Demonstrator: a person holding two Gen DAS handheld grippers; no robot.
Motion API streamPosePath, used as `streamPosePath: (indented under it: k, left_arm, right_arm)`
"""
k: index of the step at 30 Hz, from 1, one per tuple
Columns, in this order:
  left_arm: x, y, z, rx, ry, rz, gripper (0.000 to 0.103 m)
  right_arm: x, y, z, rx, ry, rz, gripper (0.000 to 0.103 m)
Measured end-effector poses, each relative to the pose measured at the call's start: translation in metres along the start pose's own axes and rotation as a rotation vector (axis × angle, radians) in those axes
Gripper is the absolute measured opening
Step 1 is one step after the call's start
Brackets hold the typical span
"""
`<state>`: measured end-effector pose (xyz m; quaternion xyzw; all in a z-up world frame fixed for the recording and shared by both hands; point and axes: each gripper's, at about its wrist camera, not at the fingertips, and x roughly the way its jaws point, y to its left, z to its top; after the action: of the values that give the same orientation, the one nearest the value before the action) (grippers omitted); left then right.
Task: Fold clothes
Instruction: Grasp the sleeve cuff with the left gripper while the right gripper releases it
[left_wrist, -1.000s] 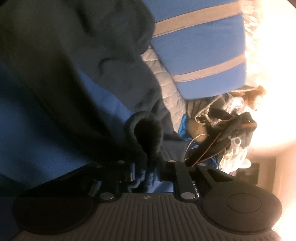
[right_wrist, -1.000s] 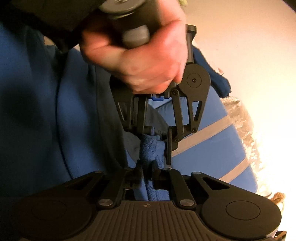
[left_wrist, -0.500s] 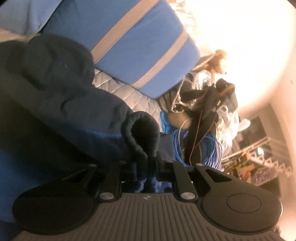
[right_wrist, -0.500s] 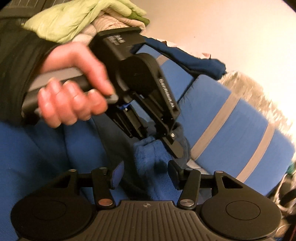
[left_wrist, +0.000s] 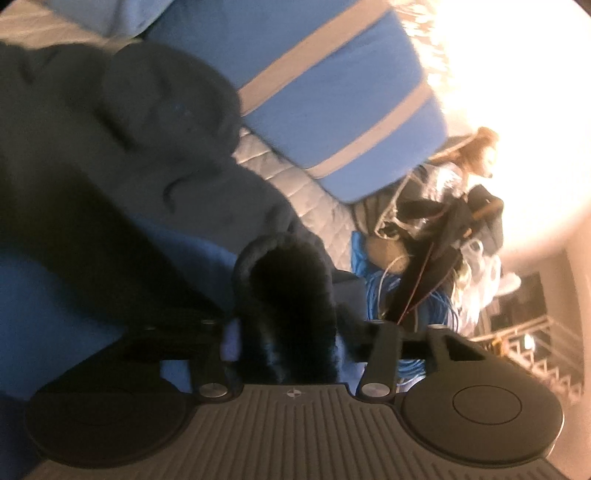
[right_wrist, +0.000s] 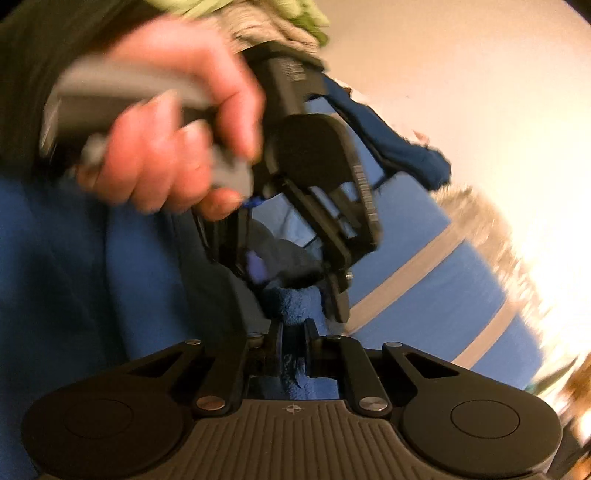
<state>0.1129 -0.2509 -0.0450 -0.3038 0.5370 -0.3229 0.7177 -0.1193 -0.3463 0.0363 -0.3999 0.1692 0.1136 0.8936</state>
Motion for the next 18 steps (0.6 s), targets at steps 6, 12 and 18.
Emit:
streamPosePath:
  k: [6, 12, 18]
  left_arm:
    - [0.004, 0.009, 0.001, -0.169, 0.083, 0.003, 0.068]
    - [0.006, 0.015, 0.001, -0.216, 0.071, -0.016, 0.039]
    - [0.002, 0.005, 0.0, -0.127, 0.025, -0.037, 0.017]
  right_arm:
    - [0.002, 0.036, -0.001, -0.234, -0.003, -0.095, 0.012]
    - [0.0, 0.056, -0.005, -0.343, -0.006, -0.086, 0.012]
    - [-0.006, 0.045, -0.008, -0.261, -0.036, -0.109, 0.016]
